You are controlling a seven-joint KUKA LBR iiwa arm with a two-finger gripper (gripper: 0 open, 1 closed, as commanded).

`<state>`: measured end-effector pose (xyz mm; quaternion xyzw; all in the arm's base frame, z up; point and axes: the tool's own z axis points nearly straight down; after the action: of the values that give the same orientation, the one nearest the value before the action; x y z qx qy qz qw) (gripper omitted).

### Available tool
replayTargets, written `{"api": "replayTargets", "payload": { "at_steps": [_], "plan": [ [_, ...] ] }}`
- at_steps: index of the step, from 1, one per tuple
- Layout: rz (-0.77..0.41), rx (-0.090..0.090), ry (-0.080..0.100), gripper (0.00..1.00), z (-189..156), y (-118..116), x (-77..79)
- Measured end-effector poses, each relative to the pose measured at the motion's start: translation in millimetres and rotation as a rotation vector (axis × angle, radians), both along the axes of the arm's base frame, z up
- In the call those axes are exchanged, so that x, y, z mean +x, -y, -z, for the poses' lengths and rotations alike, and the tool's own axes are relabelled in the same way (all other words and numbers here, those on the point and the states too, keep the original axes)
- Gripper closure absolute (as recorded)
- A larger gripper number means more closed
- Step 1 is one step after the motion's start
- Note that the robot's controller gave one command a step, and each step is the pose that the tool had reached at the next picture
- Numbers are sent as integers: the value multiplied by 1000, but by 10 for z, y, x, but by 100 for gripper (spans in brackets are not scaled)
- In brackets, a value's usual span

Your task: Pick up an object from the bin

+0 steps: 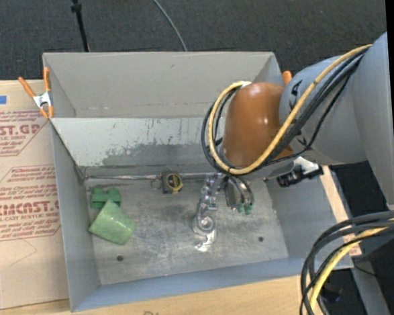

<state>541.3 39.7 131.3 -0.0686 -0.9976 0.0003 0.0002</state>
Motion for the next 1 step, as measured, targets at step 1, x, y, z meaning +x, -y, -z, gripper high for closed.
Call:
{"api": "replayTargets", "payload": {
  "at_steps": [1],
  "plan": [
    [-4, 1, 1, 0, 2, -35, 2]
  ]
}}
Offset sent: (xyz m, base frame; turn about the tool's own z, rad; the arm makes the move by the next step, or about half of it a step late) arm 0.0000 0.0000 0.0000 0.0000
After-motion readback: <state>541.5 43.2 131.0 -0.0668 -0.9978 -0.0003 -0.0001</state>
